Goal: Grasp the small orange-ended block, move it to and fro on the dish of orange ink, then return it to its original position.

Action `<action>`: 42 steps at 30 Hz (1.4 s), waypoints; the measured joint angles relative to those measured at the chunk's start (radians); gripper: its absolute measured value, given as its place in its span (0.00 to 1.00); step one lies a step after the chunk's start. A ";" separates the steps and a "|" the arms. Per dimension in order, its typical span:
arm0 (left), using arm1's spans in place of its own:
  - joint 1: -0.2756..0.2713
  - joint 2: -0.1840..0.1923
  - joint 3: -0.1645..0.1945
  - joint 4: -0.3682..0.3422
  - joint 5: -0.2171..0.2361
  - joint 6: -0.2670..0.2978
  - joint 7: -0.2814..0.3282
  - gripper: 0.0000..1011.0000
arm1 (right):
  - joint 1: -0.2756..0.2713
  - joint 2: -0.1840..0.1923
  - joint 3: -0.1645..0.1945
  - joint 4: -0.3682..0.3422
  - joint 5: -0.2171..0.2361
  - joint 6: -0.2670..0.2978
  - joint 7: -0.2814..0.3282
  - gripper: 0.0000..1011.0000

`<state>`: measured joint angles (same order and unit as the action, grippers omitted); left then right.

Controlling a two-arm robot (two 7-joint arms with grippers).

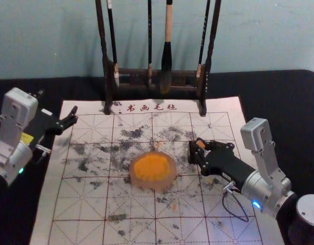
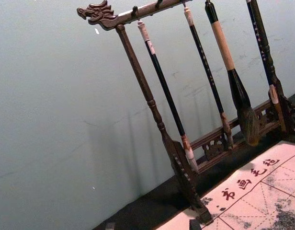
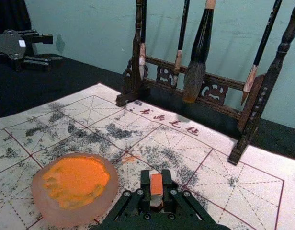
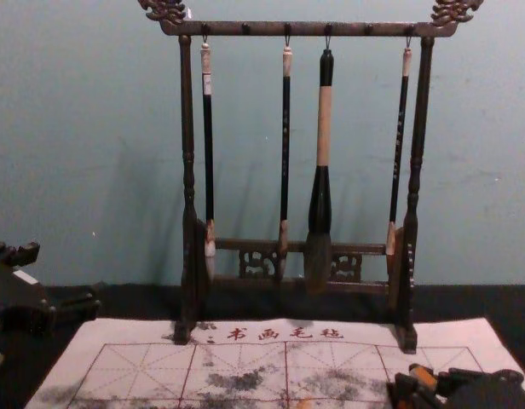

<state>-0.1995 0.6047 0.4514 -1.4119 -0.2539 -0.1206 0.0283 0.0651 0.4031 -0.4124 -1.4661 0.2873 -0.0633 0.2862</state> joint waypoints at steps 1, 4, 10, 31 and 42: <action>0.000 0.000 0.000 0.000 0.000 0.000 0.000 0.99 | 0.000 0.000 0.000 0.000 0.000 0.000 0.000 0.13; 0.000 0.000 0.000 0.000 0.000 0.000 0.000 0.99 | -0.001 -0.001 0.002 -0.002 0.000 0.002 0.000 0.13; 0.000 0.000 0.000 0.000 0.000 0.000 0.000 0.99 | -0.017 -0.003 0.034 -0.061 0.014 0.069 0.002 0.13; 0.000 0.000 0.000 0.000 0.000 0.000 0.000 0.99 | 0.020 0.030 0.095 -0.204 0.120 0.316 0.077 0.13; 0.000 0.000 0.000 0.000 0.000 0.000 0.000 0.99 | 0.137 0.046 0.002 -0.126 0.131 0.314 0.186 0.13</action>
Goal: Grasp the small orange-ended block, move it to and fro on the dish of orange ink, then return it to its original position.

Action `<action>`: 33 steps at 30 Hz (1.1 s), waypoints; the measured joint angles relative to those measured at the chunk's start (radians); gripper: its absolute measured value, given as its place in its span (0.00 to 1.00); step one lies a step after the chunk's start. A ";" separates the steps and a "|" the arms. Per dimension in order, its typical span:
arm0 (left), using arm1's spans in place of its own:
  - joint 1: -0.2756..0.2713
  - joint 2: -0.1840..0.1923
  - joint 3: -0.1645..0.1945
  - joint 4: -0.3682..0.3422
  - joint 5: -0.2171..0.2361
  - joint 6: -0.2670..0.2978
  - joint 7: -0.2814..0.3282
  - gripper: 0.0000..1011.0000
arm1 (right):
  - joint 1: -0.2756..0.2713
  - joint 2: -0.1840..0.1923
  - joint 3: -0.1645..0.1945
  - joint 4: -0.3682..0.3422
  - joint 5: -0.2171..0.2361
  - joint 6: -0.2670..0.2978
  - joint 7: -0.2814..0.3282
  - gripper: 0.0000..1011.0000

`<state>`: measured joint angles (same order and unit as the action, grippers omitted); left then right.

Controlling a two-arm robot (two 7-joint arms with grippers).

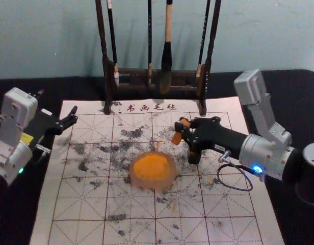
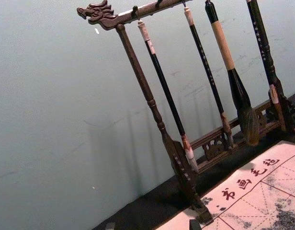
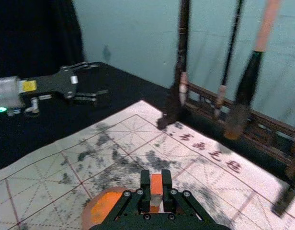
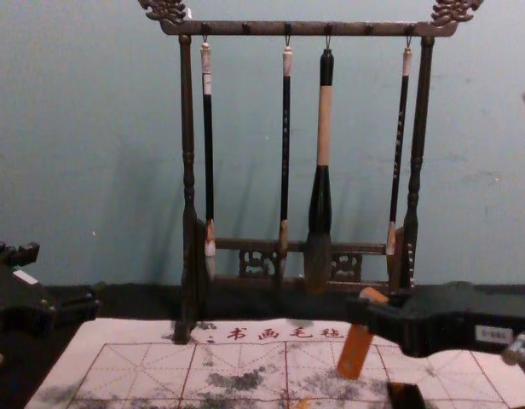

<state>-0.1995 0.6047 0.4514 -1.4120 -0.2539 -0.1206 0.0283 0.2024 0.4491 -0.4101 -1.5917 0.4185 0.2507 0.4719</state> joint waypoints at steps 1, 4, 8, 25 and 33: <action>0.000 0.000 0.000 0.000 0.000 0.000 0.000 0.99 | 0.016 0.003 -0.016 0.010 -0.003 -0.005 0.015 0.13; 0.000 0.000 0.000 0.000 0.000 0.000 0.000 0.99 | 0.046 0.007 -0.050 0.032 -0.014 -0.015 0.042 0.13; 0.000 0.000 0.000 0.000 0.000 0.000 0.000 0.99 | 0.076 0.007 -0.085 0.058 -0.026 -0.025 0.061 0.13; 0.000 0.000 0.000 0.000 0.000 0.000 0.000 0.99 | 0.153 -0.029 -0.173 0.158 -0.060 -0.042 0.076 0.13; 0.000 0.000 0.000 0.000 0.000 0.000 0.000 0.99 | 0.169 -0.047 -0.195 0.188 -0.075 -0.042 0.073 0.13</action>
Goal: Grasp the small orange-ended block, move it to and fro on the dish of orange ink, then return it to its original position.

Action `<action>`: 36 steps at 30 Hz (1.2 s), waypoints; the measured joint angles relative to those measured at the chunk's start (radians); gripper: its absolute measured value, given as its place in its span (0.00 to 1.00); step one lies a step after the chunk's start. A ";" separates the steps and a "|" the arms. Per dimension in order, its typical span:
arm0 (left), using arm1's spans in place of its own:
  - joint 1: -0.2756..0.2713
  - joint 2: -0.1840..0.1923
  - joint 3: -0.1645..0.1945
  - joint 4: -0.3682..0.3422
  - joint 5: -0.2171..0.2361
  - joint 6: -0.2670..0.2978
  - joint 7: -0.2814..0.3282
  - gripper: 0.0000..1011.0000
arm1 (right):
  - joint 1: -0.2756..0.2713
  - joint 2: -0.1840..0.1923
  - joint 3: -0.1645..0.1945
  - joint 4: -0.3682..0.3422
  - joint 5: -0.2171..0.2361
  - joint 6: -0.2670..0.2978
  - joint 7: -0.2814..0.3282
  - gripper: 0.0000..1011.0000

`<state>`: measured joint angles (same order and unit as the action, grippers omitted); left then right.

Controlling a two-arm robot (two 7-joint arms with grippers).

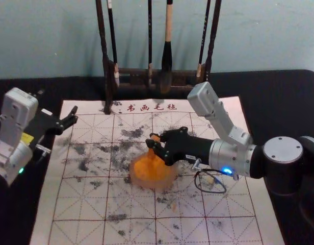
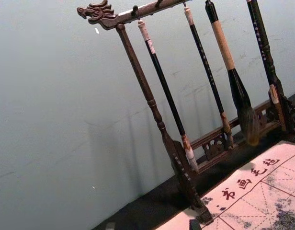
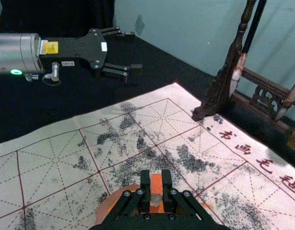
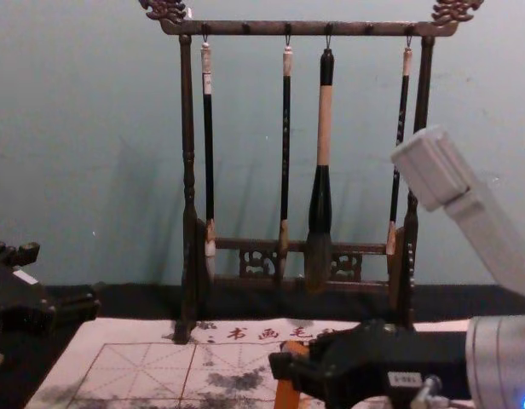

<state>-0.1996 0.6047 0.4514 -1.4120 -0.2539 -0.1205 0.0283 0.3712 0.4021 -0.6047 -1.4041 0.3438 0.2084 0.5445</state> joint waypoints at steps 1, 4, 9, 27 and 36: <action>0.000 0.000 0.000 0.000 0.000 0.000 0.000 0.99 | 0.002 -0.003 -0.002 0.004 -0.003 0.001 -0.002 0.13; 0.000 0.000 0.000 0.000 0.000 0.000 0.000 0.99 | 0.005 -0.008 -0.006 0.014 -0.009 0.003 -0.006 0.13; 0.000 0.000 0.000 0.000 0.000 0.000 0.000 0.99 | 0.007 -0.013 -0.010 0.021 -0.016 0.005 -0.009 0.13; 0.000 0.000 0.000 0.000 0.000 0.000 0.000 0.99 | 0.003 -0.019 -0.006 0.026 -0.022 0.016 -0.010 0.13; 0.000 0.000 0.000 0.000 0.000 0.000 0.000 0.99 | 0.001 -0.018 0.001 0.024 -0.020 0.020 -0.011 0.13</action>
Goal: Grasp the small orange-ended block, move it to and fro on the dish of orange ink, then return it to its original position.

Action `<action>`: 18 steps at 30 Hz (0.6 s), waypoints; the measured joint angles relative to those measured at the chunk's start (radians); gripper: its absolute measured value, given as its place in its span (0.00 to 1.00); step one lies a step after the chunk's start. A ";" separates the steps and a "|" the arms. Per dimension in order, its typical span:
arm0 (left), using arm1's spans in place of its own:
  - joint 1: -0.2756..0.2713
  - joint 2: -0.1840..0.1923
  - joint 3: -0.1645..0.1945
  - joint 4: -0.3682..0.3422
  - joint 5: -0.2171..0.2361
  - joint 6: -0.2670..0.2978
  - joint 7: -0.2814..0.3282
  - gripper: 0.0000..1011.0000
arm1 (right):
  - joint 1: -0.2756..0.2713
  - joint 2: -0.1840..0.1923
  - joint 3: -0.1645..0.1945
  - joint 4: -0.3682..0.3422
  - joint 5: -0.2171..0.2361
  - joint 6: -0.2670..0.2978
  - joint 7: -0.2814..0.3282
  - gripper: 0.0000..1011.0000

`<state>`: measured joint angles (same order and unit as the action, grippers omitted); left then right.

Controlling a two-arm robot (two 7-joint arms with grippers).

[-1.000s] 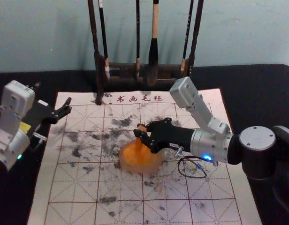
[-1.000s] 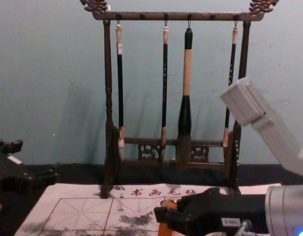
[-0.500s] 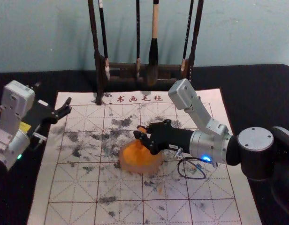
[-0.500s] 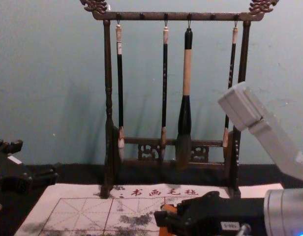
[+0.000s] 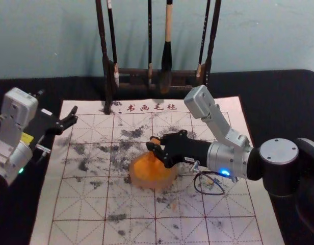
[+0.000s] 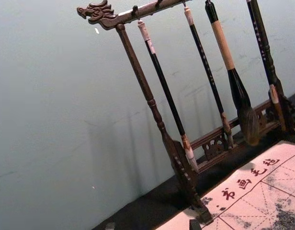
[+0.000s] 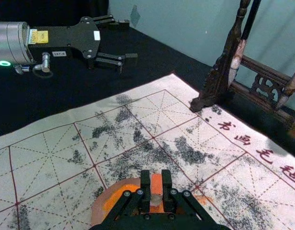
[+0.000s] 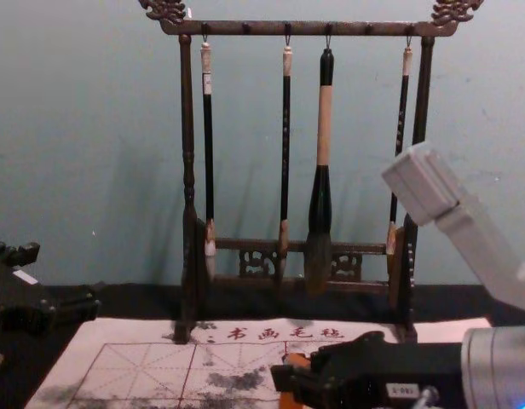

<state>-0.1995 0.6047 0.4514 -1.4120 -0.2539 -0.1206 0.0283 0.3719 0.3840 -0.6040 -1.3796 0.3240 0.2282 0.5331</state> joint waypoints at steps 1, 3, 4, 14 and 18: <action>0.000 0.000 0.000 0.000 0.000 0.000 0.000 0.99 | -0.001 0.002 0.001 -0.002 0.001 0.000 0.000 0.13; 0.000 0.000 0.000 0.000 0.000 0.000 0.000 0.99 | -0.002 0.005 0.002 -0.004 0.002 0.001 0.001 0.13; 0.000 0.000 0.000 0.000 0.000 0.000 0.000 0.99 | -0.003 0.006 0.003 -0.005 0.002 0.001 0.001 0.13; 0.000 0.000 0.000 0.000 0.000 0.000 0.000 0.99 | -0.014 0.026 0.009 -0.024 0.009 0.001 0.008 0.13; 0.000 0.000 0.000 0.000 0.000 0.000 0.000 0.99 | -0.019 0.036 0.010 -0.031 0.011 0.000 0.012 0.13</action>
<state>-0.1996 0.6047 0.4514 -1.4120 -0.2539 -0.1205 0.0283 0.3528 0.4196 -0.5940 -1.4106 0.3347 0.2285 0.5453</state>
